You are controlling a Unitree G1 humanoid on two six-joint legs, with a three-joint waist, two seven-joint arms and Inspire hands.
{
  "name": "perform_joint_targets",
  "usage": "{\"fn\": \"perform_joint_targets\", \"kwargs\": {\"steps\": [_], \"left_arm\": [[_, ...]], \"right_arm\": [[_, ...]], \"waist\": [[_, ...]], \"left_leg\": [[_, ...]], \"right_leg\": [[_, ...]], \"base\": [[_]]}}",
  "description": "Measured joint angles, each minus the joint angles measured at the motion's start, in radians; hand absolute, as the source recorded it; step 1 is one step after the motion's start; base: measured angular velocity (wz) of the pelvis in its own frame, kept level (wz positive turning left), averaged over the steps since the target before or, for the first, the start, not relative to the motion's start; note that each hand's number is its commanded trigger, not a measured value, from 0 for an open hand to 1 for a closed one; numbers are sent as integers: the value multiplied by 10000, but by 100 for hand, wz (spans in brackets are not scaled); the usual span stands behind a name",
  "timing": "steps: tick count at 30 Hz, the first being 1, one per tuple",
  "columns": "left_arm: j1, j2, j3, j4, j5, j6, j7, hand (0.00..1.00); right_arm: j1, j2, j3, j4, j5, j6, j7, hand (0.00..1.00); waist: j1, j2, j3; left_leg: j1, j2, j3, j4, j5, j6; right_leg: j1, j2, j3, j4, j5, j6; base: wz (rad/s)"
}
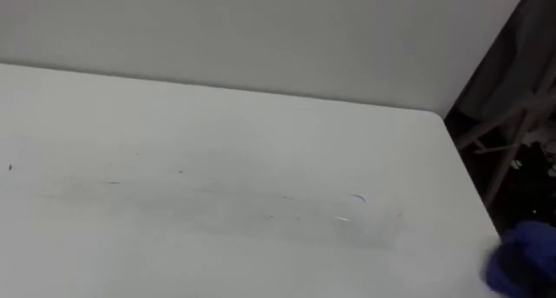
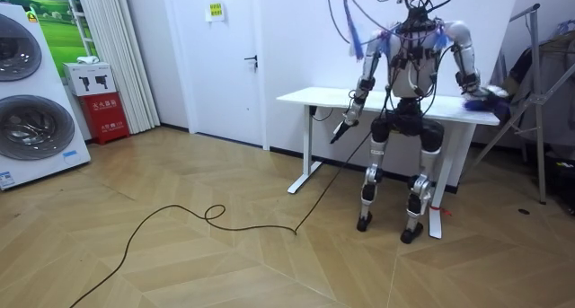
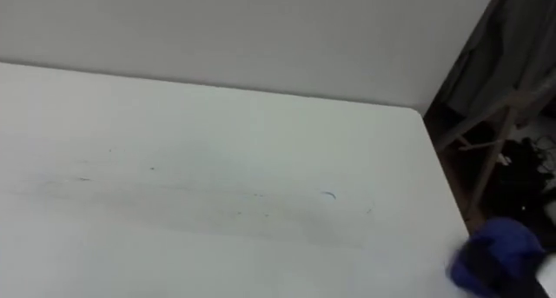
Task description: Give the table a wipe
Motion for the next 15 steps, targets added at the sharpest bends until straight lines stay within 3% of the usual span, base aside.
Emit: {"fn": "perform_joint_targets", "kwargs": {"steps": [1, 2, 3, 4, 5, 7, 9, 10, 13, 14, 15], "left_arm": [[-118, 27, -104, 19, 0, 65, -1, 0], [-431, 36, -354, 17, 2, 169, -10, 0], [-631, 4, -604, -59, 9, 179, -47, 0], [-626, -14, -659, -169, 15, 174, -87, 0], [-524, -36, -637, -482, 31, 203, -200, 0], [-12, -58, -499, -935, 28, 352, -233, 0], [330, -263, -508, -933, 14, 613, -374, 0], [418, -302, -503, -933, 16, 627, -417, 0], [634, -414, -128, -860, 251, 609, -423, 0], [593, -378, 98, -656, 500, 523, -418, 0], [569, -360, 362, -542, 701, 485, -418, 0]], "right_arm": [[-530, 171, 615, -122, -512, -1, 329, 100], [-1650, 617, 1624, -121, -1215, -1, 1020, 100], [-2541, 1020, 2362, -82, -1572, -57, 1676, 100], [-2867, 1122, 2665, -89, -1713, -147, 1955, 100], [-3127, 1253, 2915, -32, -1992, -501, 2335, 100], [-3131, 1443, 2920, 184, -2196, -802, 2523, 100], [-2809, 1304, 2699, 863, -2219, -914, 2486, 100], [-2441, 1312, 2435, 733, -2228, -1054, 2231, 100], [-990, 1166, 1549, 690, -2244, -1993, 1226, 100], [-147, 908, 1208, 665, -2059, -2383, 634, 100], [634, 553, 901, 650, -1507, -2701, 65, 100]], "waist": [[37, -32, 46], [311, -80, 133], [519, -101, 167], [669, -76, 172], [1030, -51, 164], [1344, -68, 167], [1351, 102, 307], [1306, 144, 286], [689, 235, 210], [562, 230, 42], [355, 199, -58]], "left_leg": [[-125, -6, -130, 8, 17, -28], [-349, -20, -305, 9, 79, -122], [-513, -50, -556, -2, 122, -189], [-581, -60, -726, -4, 137, -215], [-570, -78, -1012, -55, 200, -327], [-405, -164, -1401, -274, 219, -350], [-501, -263, -1607, -387, 357, -249], [-530, -280, -1643, -386, 376, -237], [-382, -396, -1836, -335, 321, -214], [-340, -451, -1840, -329, 307, -192], [-228, -519, -1848, -280, 274, -126]], "right_leg": [[-120, -1, -68, 63, 19, -23], [-347, 20, -48, 112, 158, -36], [-415, 93, 3, 100, 348, -139], [-397, 119, -3, 102, 372, -147], [-358, 153, -119, 86, 258, -315], [-125, 89, -526, 74, 82, -351], [2, 36, -725, -54, 165, -347], [37, 27, -782, -137, 198, -322], [327, -93, -1014, -274, 91, -108], [416, -140, -1018, -275, 52, -63], [585, -212, -1005, -256, 14, -25]], "base": [[19], [56], [71], [97], [99], [73], [31], [18], [25], [19], [15]]}}
